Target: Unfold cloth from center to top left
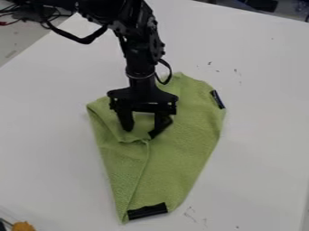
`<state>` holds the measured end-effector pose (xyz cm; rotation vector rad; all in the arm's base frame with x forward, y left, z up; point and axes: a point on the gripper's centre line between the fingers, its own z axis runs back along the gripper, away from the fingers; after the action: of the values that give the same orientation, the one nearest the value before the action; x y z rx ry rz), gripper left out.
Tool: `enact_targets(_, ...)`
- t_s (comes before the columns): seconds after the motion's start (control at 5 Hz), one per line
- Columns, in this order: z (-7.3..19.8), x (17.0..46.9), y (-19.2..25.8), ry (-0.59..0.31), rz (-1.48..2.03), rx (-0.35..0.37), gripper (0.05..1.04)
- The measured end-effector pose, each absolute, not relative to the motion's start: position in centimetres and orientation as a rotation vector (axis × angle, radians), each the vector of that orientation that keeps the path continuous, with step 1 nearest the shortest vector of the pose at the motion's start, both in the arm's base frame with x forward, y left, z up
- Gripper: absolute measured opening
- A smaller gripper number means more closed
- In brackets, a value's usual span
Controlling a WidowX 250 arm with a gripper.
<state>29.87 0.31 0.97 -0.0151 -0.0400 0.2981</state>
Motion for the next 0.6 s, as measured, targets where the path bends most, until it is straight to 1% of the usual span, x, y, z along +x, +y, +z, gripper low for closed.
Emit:
enact_targets(0.2,0.95,29.92,0.14,-0.043,0.292,-0.026,0.968)
enact_targets(0.4,0.93,30.25,-0.06,-0.062,0.284,-0.044,0.692)
enact_targets(0.6,0.62,30.36,0.11,-0.056,0.295,-0.065,0.397)
